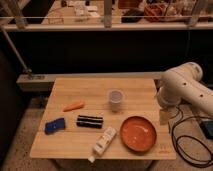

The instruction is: Pick up the ceramic bowl

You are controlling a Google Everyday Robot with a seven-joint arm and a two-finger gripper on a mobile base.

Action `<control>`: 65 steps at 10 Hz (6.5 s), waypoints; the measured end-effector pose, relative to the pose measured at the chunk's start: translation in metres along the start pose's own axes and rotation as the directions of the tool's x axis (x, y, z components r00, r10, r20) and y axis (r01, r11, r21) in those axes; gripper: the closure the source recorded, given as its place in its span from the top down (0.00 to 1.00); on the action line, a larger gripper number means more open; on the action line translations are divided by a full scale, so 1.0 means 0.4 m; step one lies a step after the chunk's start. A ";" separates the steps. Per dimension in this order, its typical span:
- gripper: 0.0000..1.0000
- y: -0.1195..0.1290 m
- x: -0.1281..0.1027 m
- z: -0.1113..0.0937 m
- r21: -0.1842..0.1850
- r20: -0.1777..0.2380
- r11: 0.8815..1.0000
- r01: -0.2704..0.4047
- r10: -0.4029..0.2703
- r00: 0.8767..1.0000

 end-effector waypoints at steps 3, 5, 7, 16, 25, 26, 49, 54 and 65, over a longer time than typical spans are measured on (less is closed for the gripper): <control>0.80 0.031 -0.015 0.009 -0.001 -0.008 0.997 0.071 -0.071 0.997; 0.80 0.059 -0.018 0.013 -0.002 -0.016 0.994 0.110 -0.110 0.994; 0.80 0.059 -0.031 0.019 -0.001 -0.018 0.991 0.137 -0.137 0.990; 0.80 0.115 -0.072 0.044 0.014 -0.027 0.949 0.315 -0.315 0.949; 0.80 0.154 -0.084 0.101 0.040 -0.019 0.887 0.459 -0.459 0.888; 0.80 0.156 -0.088 0.111 0.043 -0.018 0.878 0.476 -0.476 0.879; 0.80 0.238 -0.097 0.385 0.052 0.103 0.823 0.566 -0.568 0.816; 0.73 0.249 -0.103 0.419 0.050 0.123 0.822 0.567 -0.569 0.813; 0.06 0.255 -0.089 0.329 0.098 0.134 0.811 0.576 -0.585 0.800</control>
